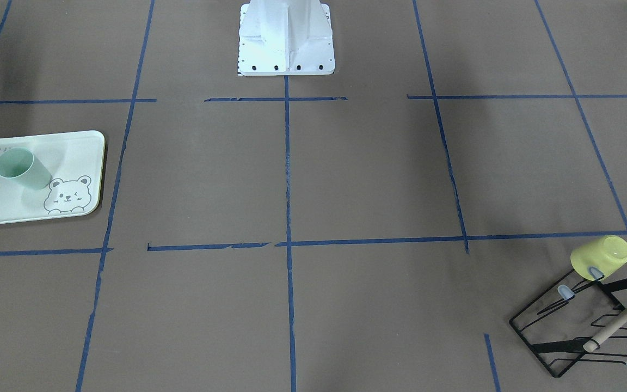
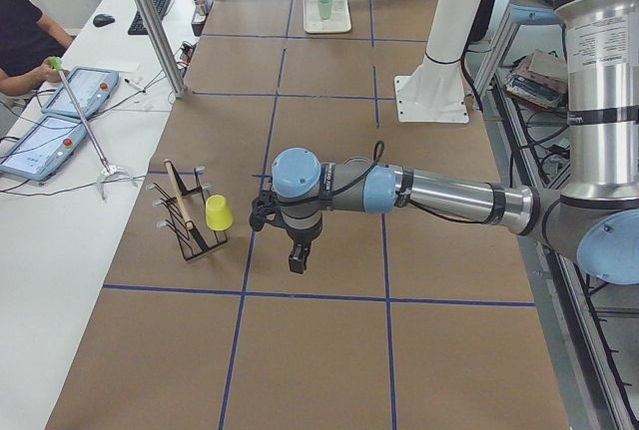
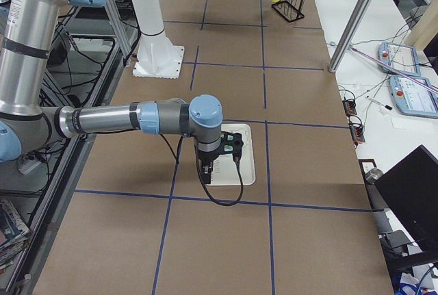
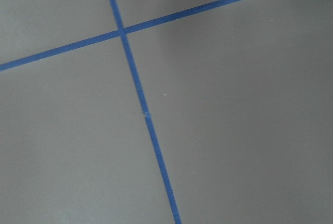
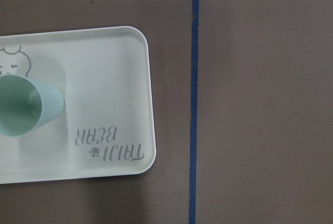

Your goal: Left arm grabs green cup and hands to right arm on tray

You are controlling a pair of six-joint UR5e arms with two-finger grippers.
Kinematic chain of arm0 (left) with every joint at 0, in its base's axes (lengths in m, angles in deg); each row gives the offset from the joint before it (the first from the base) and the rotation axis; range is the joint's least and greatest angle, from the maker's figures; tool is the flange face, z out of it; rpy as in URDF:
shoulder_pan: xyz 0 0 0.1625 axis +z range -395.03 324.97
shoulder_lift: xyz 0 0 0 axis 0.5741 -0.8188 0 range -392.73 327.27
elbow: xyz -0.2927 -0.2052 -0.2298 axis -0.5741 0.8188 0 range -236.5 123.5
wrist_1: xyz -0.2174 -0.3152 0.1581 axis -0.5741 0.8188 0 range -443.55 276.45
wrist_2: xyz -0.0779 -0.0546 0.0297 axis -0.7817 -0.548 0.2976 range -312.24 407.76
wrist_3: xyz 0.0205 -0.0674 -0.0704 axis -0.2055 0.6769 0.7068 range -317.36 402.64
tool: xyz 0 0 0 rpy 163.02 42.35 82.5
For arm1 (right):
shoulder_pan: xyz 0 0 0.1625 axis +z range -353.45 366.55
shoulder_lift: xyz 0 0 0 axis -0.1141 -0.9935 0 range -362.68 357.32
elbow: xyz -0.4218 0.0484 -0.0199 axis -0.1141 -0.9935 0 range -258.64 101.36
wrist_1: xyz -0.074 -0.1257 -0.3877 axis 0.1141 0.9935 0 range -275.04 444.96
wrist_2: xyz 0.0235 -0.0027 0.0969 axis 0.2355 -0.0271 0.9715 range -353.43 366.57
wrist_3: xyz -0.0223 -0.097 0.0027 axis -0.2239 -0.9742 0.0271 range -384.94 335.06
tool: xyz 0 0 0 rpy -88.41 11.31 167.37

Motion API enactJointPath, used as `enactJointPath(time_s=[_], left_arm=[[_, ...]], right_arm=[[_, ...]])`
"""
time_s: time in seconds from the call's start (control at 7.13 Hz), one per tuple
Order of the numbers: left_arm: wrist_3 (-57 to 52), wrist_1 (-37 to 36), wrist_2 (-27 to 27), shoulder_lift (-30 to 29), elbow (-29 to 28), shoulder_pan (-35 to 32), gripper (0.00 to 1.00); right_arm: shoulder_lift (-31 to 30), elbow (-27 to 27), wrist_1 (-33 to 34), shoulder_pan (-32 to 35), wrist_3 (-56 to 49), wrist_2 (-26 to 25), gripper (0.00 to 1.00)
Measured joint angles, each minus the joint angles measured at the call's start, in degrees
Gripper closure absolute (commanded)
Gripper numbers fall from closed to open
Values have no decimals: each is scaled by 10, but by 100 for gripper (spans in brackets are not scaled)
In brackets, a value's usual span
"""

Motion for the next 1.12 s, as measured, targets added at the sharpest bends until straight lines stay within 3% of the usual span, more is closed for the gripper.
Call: enactJointPath(time_s=[0.84, 1.12], left_arm=[[-12, 28, 2, 0, -27, -2, 0], [5, -4, 9, -8, -23, -3, 0]], right_arm=[[0, -14, 0, -5, -32, -3, 0], [1, -14, 0, -5, -33, 0, 0]])
